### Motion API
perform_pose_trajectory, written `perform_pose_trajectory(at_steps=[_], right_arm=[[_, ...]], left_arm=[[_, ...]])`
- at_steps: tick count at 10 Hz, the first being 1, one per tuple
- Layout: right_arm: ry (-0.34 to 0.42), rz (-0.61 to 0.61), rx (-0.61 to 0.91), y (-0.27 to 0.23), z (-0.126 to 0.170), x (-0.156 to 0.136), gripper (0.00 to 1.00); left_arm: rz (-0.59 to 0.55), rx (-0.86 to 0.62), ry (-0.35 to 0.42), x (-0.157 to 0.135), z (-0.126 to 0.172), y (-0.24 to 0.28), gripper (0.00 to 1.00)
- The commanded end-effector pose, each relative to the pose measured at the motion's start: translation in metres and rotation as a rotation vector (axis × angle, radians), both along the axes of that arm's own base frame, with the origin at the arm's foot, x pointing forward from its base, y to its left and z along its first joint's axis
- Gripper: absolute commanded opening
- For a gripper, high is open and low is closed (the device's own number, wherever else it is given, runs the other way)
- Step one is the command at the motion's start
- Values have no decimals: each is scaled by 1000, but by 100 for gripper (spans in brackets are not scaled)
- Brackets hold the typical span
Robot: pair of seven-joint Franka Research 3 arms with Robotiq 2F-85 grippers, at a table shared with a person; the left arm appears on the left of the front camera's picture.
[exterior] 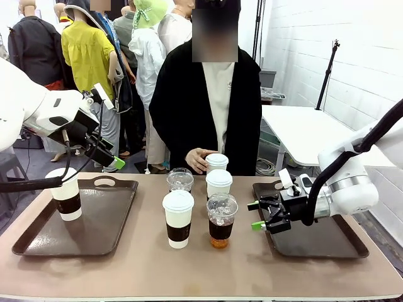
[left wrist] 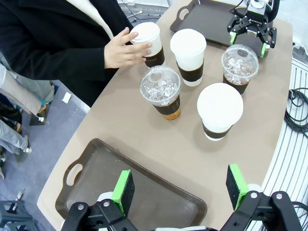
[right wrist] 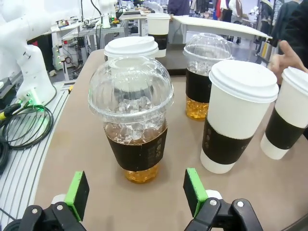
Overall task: Distribute the coffee onto the tray.
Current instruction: Pick up one iced Americano and place it on the right Handle tray.
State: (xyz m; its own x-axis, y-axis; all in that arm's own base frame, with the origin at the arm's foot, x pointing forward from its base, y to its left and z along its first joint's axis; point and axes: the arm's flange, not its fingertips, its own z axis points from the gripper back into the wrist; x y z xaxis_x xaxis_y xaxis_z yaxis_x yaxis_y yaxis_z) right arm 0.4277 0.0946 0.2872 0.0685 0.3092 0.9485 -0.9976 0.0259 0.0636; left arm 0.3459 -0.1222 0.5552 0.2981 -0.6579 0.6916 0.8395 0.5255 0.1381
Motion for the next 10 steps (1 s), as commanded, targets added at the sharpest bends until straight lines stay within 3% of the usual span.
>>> perform_pose_trajectory(at_steps=[1, 10], right_arm=[[3, 5, 24, 10, -13, 12, 100], [47, 53, 111, 41, -45, 25, 100]], left_arm=[[4, 0, 9, 1, 1, 0, 100], [4, 0, 9, 1, 1, 0, 100]])
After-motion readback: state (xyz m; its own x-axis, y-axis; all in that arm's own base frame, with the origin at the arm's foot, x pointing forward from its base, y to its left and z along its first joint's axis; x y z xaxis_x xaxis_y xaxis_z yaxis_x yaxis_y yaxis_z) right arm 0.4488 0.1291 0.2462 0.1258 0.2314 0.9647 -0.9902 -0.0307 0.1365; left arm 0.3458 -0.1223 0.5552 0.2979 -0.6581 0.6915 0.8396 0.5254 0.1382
